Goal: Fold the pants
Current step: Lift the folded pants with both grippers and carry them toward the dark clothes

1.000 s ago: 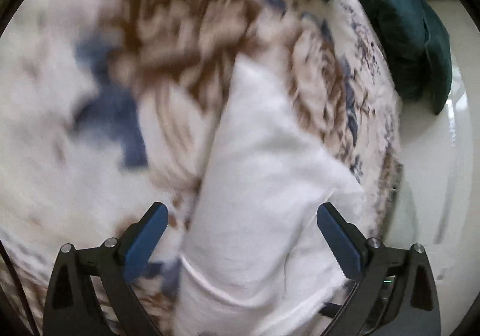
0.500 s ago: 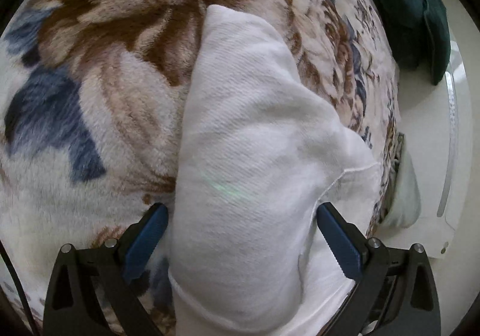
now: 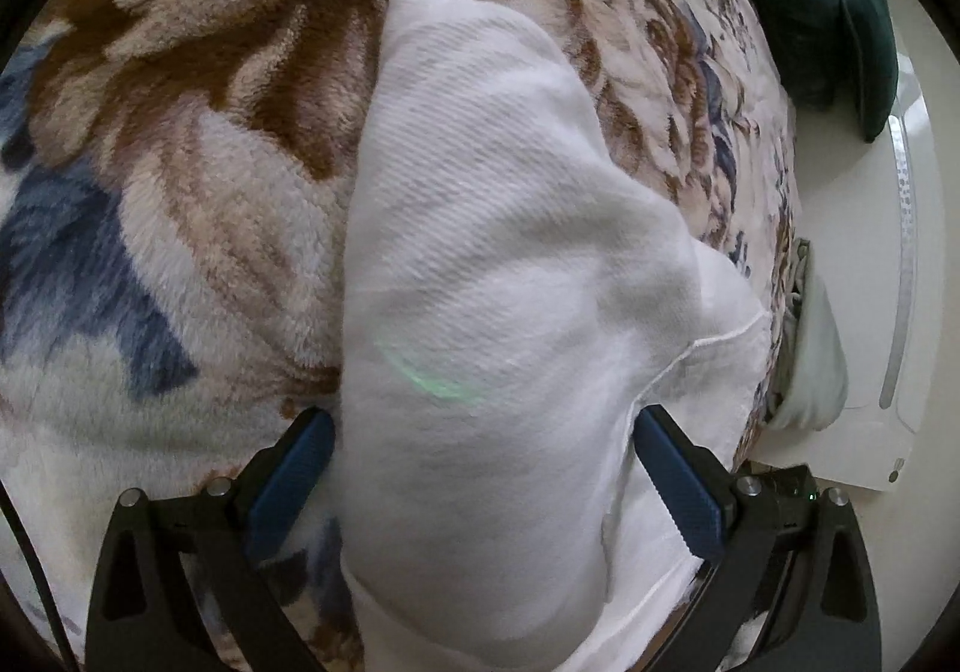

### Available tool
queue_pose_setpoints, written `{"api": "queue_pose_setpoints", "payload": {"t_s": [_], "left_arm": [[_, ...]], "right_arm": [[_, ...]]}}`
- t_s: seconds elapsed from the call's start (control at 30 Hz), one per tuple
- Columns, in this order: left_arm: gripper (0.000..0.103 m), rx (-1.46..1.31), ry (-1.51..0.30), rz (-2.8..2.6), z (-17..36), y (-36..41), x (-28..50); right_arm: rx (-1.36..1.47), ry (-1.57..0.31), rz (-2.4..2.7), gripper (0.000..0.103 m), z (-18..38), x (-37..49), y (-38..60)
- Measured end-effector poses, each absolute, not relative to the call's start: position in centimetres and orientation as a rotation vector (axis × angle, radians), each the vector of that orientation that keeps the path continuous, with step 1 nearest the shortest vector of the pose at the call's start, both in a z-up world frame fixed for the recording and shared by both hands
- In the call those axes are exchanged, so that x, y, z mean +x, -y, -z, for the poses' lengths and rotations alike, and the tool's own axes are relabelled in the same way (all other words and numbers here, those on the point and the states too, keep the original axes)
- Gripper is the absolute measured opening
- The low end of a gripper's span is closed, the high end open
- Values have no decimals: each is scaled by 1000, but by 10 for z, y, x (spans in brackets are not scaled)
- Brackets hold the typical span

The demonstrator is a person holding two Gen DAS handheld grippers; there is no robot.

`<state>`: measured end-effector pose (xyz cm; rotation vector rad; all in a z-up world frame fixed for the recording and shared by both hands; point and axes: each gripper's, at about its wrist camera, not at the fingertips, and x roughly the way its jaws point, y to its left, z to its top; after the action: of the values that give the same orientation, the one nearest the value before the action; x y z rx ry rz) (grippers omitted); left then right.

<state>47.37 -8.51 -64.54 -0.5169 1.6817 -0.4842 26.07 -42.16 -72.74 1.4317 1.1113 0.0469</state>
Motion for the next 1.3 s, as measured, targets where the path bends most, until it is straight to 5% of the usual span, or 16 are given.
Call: {"api": "queue_pose_setpoints", "payload": {"t_s": [0.1, 0.13, 0.2, 0.37, 0.87, 1.3], "left_arm": [[102, -487, -1645, 488, 641, 92, 473], [94, -475, -1619, 499, 637, 94, 472], [76, -408, -1574, 509, 625, 101, 470], [41, -402, -1539, 513, 600, 94, 461], [38, -502, -1421, 579, 454, 41, 506], [38, -431, -1220, 536, 382, -8, 777]], "right_arm": [[1370, -1155, -45, 85, 735, 260, 415], [1385, -1136, -17, 82, 736, 261, 416], [1354, -1119, 2, 51, 730, 267, 415], [1246, -1072, 20, 37, 683, 271, 401], [1158, -973, -79, 36, 514, 313, 359], [1188, -798, -267, 36, 484, 616, 320]]}}
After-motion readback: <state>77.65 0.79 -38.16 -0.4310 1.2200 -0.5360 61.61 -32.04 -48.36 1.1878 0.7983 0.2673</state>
